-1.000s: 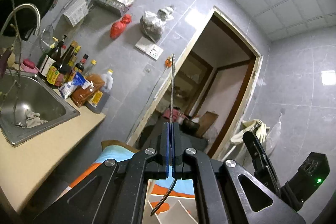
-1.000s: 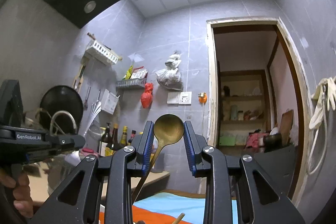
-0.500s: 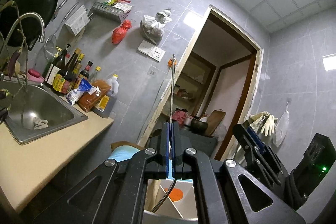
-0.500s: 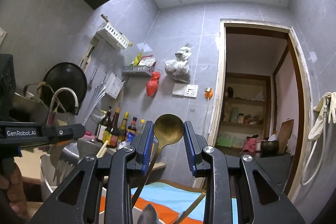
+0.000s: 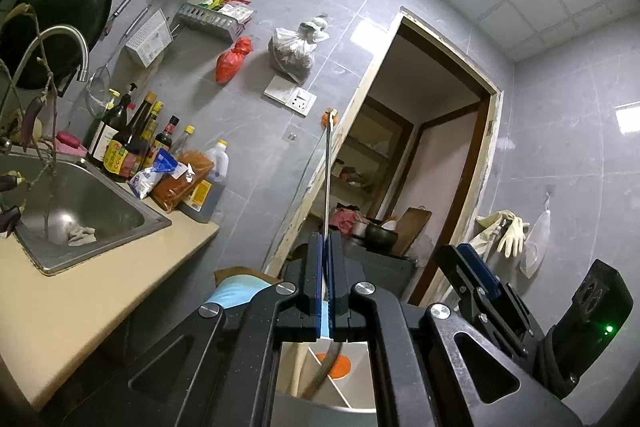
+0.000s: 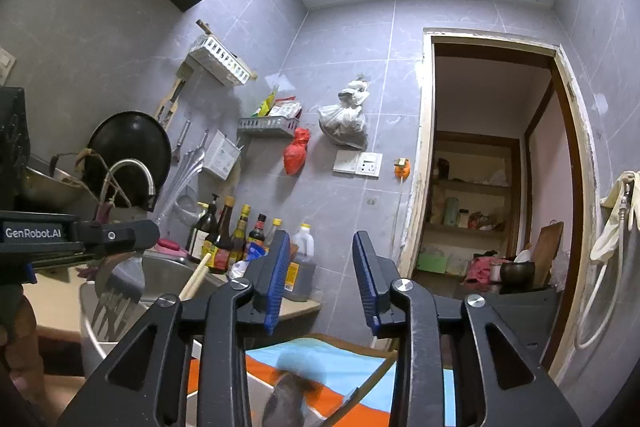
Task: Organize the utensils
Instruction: 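Lift the fork and gold spoon and lower both into the white caddy, then open both tools over the caddy and move back toward the remaining spoon and chopstick, then close the left tool on the metal spoon while the right tool closes on the chopstick, then lift the spoon and chopstick up off the cloth and carry them toward the caddy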
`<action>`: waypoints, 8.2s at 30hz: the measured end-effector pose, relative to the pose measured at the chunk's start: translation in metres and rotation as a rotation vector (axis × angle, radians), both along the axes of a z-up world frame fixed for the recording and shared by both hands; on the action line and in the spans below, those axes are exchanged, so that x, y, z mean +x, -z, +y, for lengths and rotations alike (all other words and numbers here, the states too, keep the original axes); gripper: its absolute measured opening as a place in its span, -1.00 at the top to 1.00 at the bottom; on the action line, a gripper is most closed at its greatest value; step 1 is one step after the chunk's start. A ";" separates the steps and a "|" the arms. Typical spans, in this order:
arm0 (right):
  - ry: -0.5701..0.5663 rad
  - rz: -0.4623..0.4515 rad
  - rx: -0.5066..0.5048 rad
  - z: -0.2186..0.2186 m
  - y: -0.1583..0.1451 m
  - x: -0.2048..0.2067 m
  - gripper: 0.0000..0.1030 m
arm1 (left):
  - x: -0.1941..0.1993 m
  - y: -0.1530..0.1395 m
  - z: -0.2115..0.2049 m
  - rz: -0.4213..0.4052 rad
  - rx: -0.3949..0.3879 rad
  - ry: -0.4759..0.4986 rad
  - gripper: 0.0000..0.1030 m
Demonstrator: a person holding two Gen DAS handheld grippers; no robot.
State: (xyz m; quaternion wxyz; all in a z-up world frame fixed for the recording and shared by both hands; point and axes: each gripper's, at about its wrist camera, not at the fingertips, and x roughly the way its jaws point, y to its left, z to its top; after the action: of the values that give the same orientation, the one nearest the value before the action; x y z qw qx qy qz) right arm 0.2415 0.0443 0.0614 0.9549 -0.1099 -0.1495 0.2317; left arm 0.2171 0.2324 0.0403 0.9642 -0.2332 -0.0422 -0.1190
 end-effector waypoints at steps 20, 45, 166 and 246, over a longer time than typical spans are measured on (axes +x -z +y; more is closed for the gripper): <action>0.026 0.000 0.044 -0.009 -0.008 -0.007 0.06 | -0.006 -0.008 -0.014 0.016 0.063 -0.030 0.96; 0.149 0.192 0.095 -0.164 -0.049 -0.088 -1.00 | -0.050 -0.044 -0.144 0.091 0.343 0.106 -0.88; 0.147 1.253 -0.212 -0.245 0.083 0.113 0.74 | 0.077 0.081 -0.342 0.882 0.892 0.595 0.81; -0.399 0.288 0.435 -0.044 -0.027 0.040 0.94 | 0.012 -0.017 0.025 -0.156 -0.187 0.124 1.00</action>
State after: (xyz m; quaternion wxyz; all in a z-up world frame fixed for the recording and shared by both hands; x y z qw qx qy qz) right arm 0.2820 -0.0002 0.0884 0.9031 0.1619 -0.0774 0.3902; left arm 0.2287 0.2572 0.0573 0.9227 -0.3145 -0.1134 -0.1919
